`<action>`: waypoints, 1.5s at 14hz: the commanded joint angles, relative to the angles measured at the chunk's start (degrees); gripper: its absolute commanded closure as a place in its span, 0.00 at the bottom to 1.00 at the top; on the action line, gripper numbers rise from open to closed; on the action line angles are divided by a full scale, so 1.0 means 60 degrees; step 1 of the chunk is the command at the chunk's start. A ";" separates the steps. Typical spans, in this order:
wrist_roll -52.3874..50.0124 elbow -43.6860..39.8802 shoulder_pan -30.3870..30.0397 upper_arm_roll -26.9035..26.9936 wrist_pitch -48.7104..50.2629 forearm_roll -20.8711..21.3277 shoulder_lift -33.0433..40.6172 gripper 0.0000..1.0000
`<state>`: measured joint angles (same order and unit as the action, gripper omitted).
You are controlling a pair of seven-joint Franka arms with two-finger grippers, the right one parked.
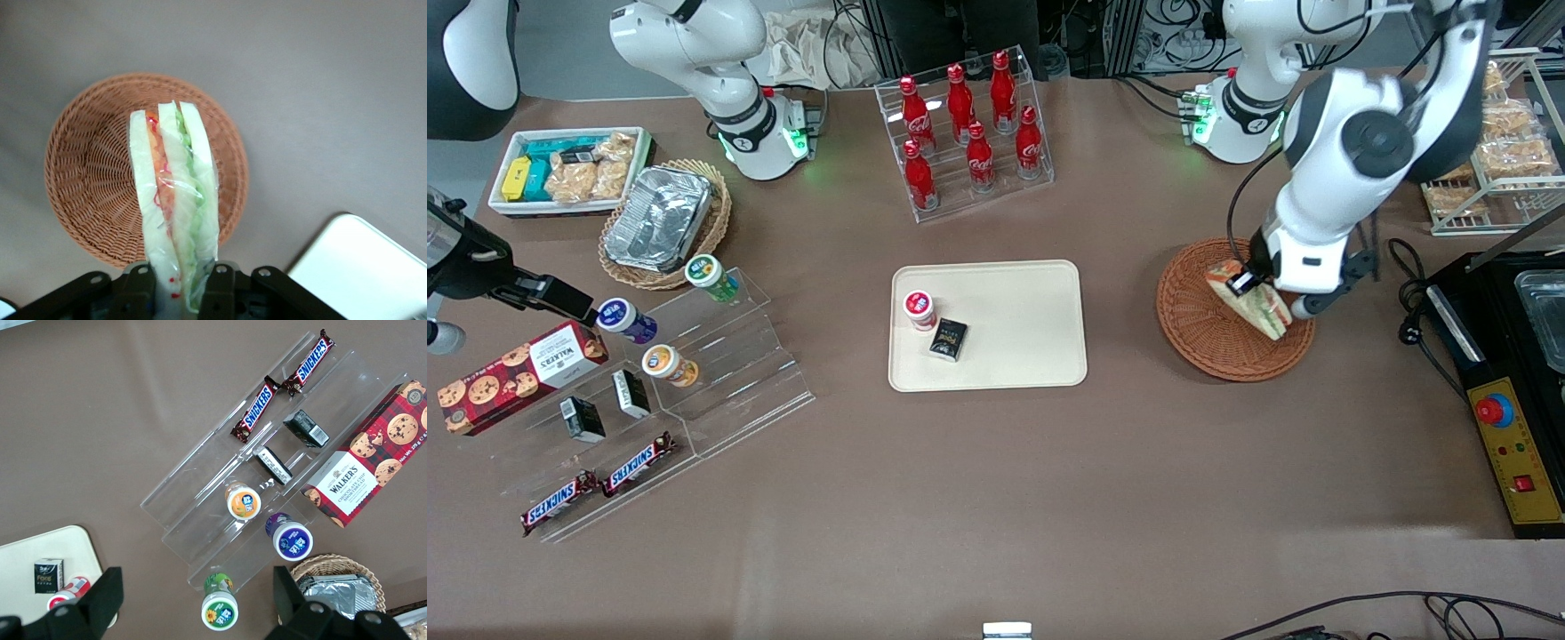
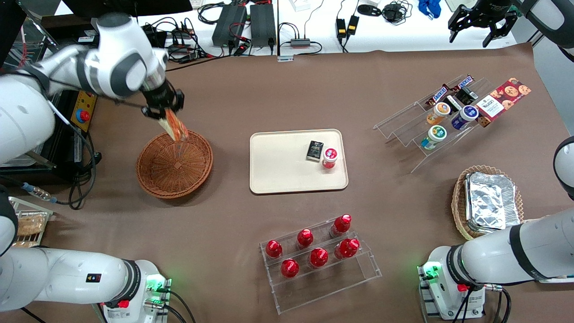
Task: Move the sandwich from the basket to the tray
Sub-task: 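Lift the sandwich and carry it with the left gripper to the cream tray, then lower the sandwich onto the tray and open the left gripper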
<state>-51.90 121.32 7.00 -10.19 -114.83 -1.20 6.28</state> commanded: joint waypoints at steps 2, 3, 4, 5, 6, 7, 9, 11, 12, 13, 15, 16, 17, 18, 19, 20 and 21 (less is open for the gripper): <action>0.0140 -0.1059 0.0268 -0.0833 0.0463 0.0098 -0.0095 1.00; 0.0068 -0.1190 0.0399 -0.1213 0.0375 0.0084 -0.0168 1.00; -0.0151 -0.1235 0.0647 -0.1477 0.0244 0.0112 -0.0314 1.00; -0.0254 -0.1308 0.1128 -0.1538 -0.0004 0.0142 -0.0591 1.00; -0.0299 -0.1454 0.1640 -0.1524 -0.0383 0.0374 -0.0811 1.00; -0.0401 -0.1484 0.2052 -0.1538 -0.0721 0.0507 -0.1118 1.00; -0.1029 -0.1499 0.2785 -0.1524 -0.1539 0.1003 -0.1806 1.00; -0.1076 -0.1485 0.3066 -0.1524 -0.2492 0.1211 -0.2625 1.00; -0.0916 -0.1485 0.3139 -0.1524 -0.2801 0.1211 -0.3093 1.00; -0.0886 -0.1485 0.3154 -0.1538 -0.3051 0.1385 -0.3562 1.00; -0.0565 -0.1441 0.3154 -0.1539 -0.3418 0.1883 -0.4369 1.00; -0.0215 -0.1455 0.3154 -0.1539 -0.3521 0.1914 -0.4750 1.00; 0.0006 -0.1426 0.3183 -0.1539 -0.3754 0.1943 -0.5029 1.00; 0.0066 -0.1383 0.3184 -0.1539 -0.4075 0.1973 -0.5249 1.00; 0.0067 -0.1382 0.3184 -0.1539 -0.4151 0.2147 -0.5411 1.00; 0.0052 -0.1368 0.3184 -0.1539 -0.4152 0.2468 -0.5558 1.00; 0.0052 -0.1338 0.3184 -0.1539 -0.4166 0.2631 -0.5617 1.00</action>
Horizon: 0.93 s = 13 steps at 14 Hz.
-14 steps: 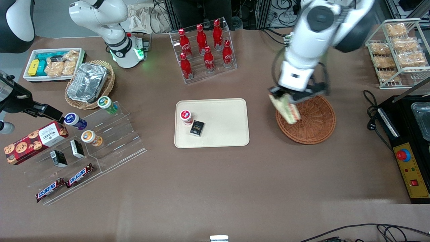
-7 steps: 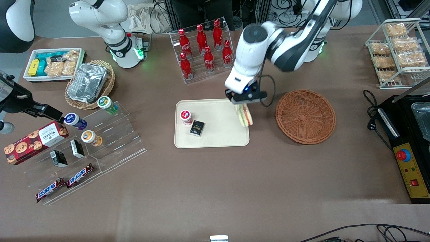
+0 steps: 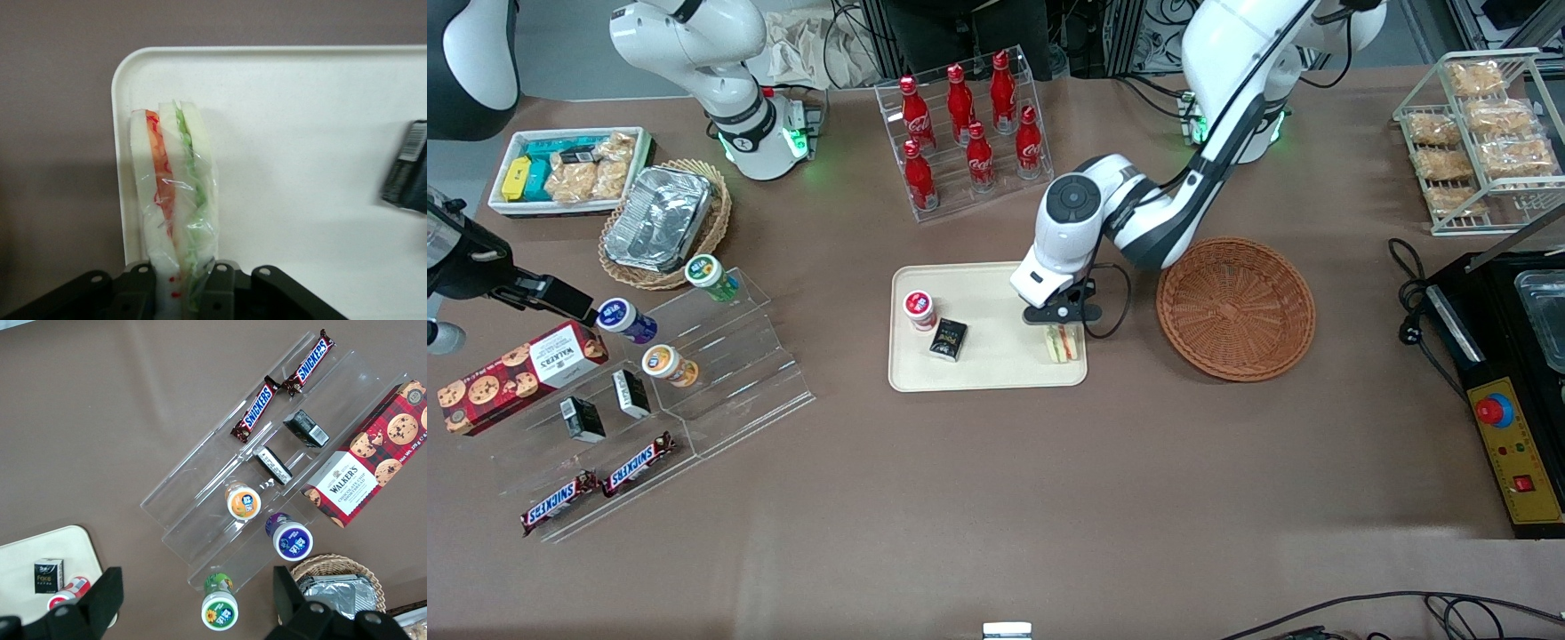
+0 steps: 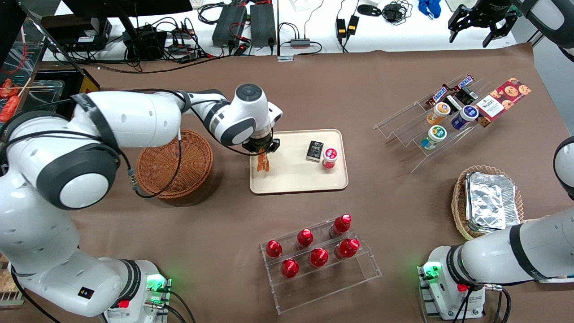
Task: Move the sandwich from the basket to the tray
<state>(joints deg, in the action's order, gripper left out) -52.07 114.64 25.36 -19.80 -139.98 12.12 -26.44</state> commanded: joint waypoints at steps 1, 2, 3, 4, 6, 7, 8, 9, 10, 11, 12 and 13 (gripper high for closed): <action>0.0095 -0.0182 0.0124 0.0063 0.0024 0.0411 -0.0178 1.00; 0.0095 -0.0138 0.0109 0.0063 0.0024 0.0425 -0.0178 1.00; 0.0095 -0.0137 0.0109 0.0063 0.0024 0.0426 -0.0193 1.00; 0.0095 -0.0137 0.0109 0.0063 0.0024 0.0426 -0.0222 0.72; 0.0139 -0.0166 0.0124 0.0063 0.0024 0.0455 -0.0237 0.17; 0.0110 -0.0181 0.0124 0.0063 0.0024 0.0527 -0.0251 0.00; 0.0110 -0.0181 0.0124 0.0063 0.0024 0.0557 -0.0266 0.00; 0.0110 -0.0196 0.0109 0.0063 0.0024 0.0543 -0.0252 0.00; 0.0110 -0.0196 0.0109 0.0063 0.0024 0.0543 -0.0237 0.00; 0.0110 -0.0196 0.0124 0.0063 0.0024 0.0543 -0.0237 0.00; 0.0110 -0.0196 0.0109 0.0063 0.0024 0.0543 -0.0237 0.00; 0.0124 -0.0210 0.0109 0.0063 0.0024 0.0543 -0.0237 0.00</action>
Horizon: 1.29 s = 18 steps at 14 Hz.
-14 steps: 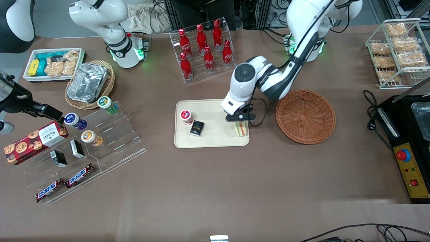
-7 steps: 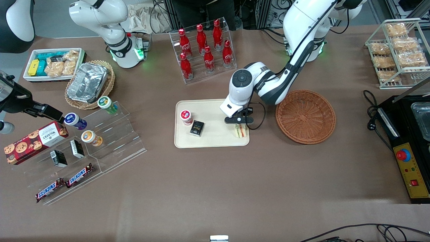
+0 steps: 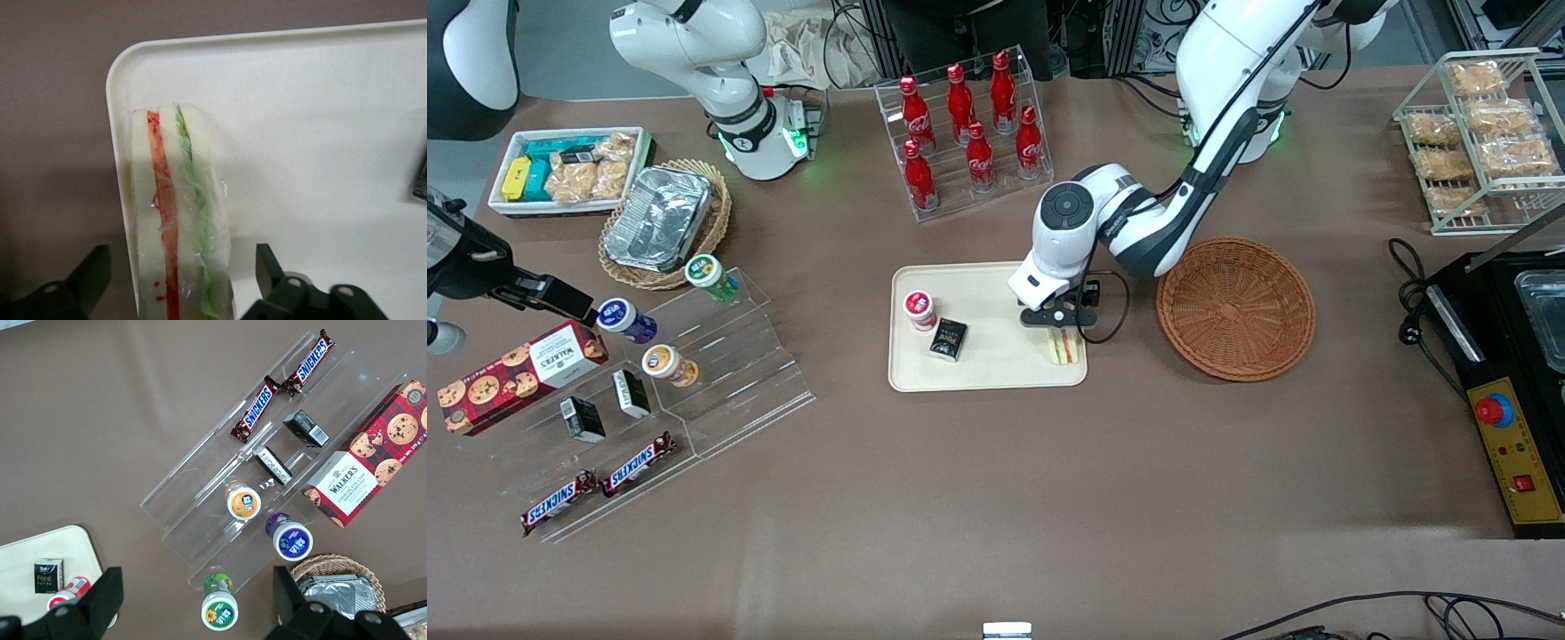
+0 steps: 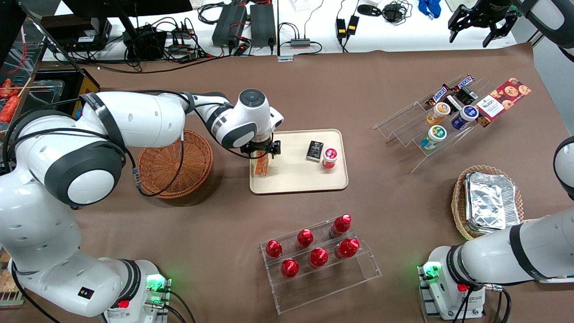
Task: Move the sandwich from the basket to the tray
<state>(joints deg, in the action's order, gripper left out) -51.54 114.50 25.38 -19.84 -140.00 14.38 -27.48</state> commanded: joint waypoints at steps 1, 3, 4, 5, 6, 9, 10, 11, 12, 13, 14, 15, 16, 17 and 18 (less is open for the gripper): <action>0.0035 -0.0187 0.0105 0.0069 0.0028 0.0182 -0.0005 0.00; -0.0024 -0.0202 0.0062 0.0069 0.0130 0.0196 0.0490 0.00; -0.0053 -0.0202 0.0047 0.0098 0.0319 0.0196 0.0972 0.00; -0.0068 -0.0231 -0.0011 0.0113 0.0872 0.0182 0.1499 0.00; 0.0005 -0.0347 -0.0142 0.0113 0.1560 0.0066 0.2099 0.00; 0.0078 -0.0539 -0.1078 0.0054 0.2853 -0.0489 0.3623 0.00; 0.0441 -0.0539 -0.1313 0.0069 0.2986 -0.0666 0.4049 0.00; 0.0923 -0.0553 -0.1722 0.0069 0.3219 -0.0929 0.4372 0.00; 0.1479 -0.0597 -0.2146 0.0069 0.3512 -0.1236 0.4636 0.00; 0.2065 -0.0743 -0.2440 0.0069 0.3848 -0.1515 0.4842 0.00; 0.2462 -0.0976 -0.2690 0.0098 0.4214 -0.1721 0.4916 0.00; 0.2727 -0.1196 -0.3011 0.0098 0.4580 -0.1810 0.4932 0.00; 0.2904 -0.1387 -0.3276 0.0084 0.4802 -0.1811 0.4932 0.00; 0.3138 -0.1490 -0.3510 0.0098 0.4978 -0.1811 0.4975 0.00; 0.3561 -0.1477 -0.3890 0.0098 0.5168 -0.1825 0.5135 0.00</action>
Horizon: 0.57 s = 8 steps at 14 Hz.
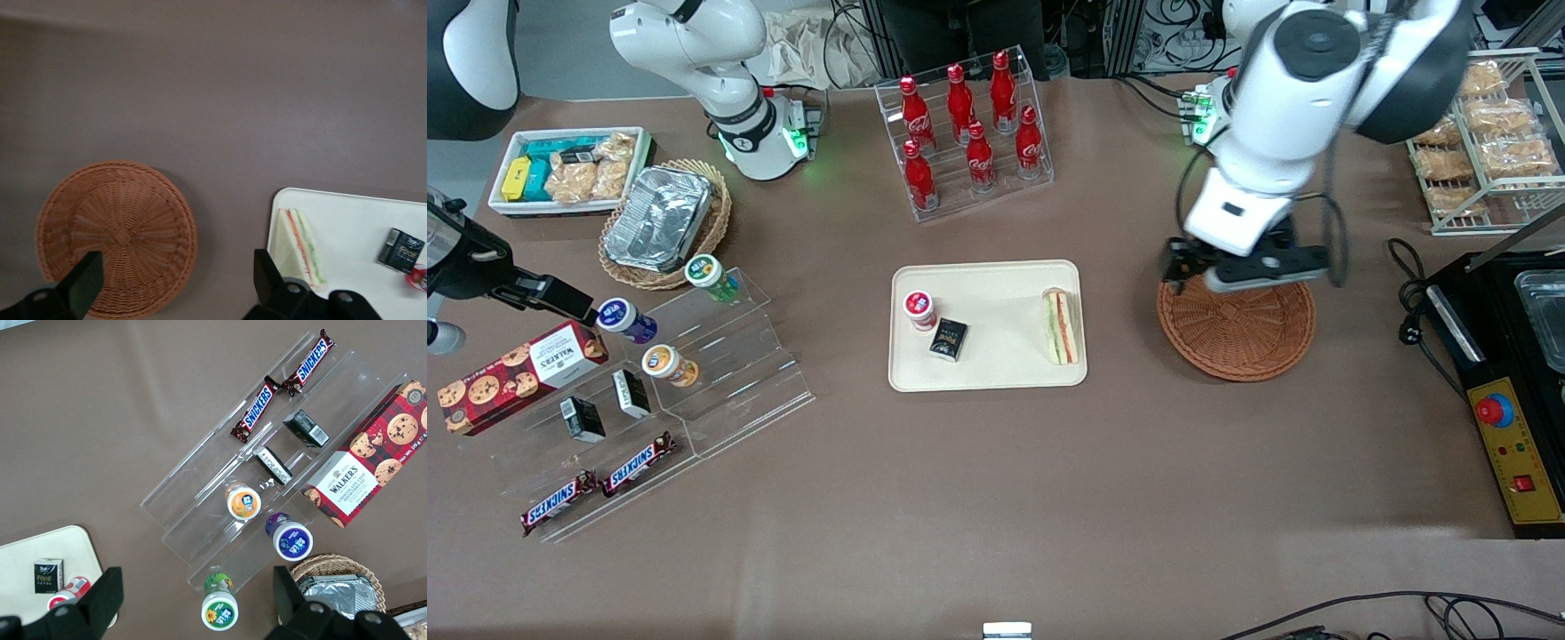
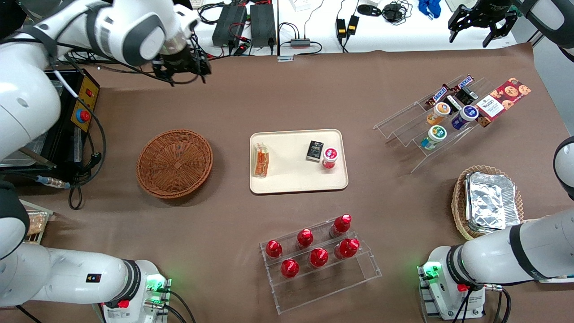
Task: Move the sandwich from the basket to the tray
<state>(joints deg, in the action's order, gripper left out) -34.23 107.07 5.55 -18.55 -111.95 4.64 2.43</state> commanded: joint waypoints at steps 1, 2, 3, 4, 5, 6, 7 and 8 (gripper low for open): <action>0.1347 -0.0224 -0.0835 -0.0072 0.0741 -0.0361 0.0311 0.00; 0.2050 -0.0238 -0.0881 0.0218 0.1106 -0.0624 0.0501 0.00; 0.2637 -0.0209 -0.0722 0.0917 0.1371 -0.0815 0.0677 0.00; 0.3151 -0.0151 -0.0416 0.1548 0.1489 -0.0904 0.0882 0.00; 0.3547 -0.0121 -0.0210 0.1989 0.1607 -0.0905 0.0942 0.00; 0.3740 -0.0150 -0.0164 0.2197 0.1666 -0.0905 0.0957 0.00; 0.3785 -0.0208 -0.0091 0.2228 0.1666 -0.0876 0.0943 0.00; 0.3786 -0.0296 -0.0062 0.2257 0.1666 -0.0890 0.0914 0.00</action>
<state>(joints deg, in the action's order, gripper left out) -12.32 105.77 3.19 -5.86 -102.92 0.03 7.50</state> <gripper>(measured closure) 0.000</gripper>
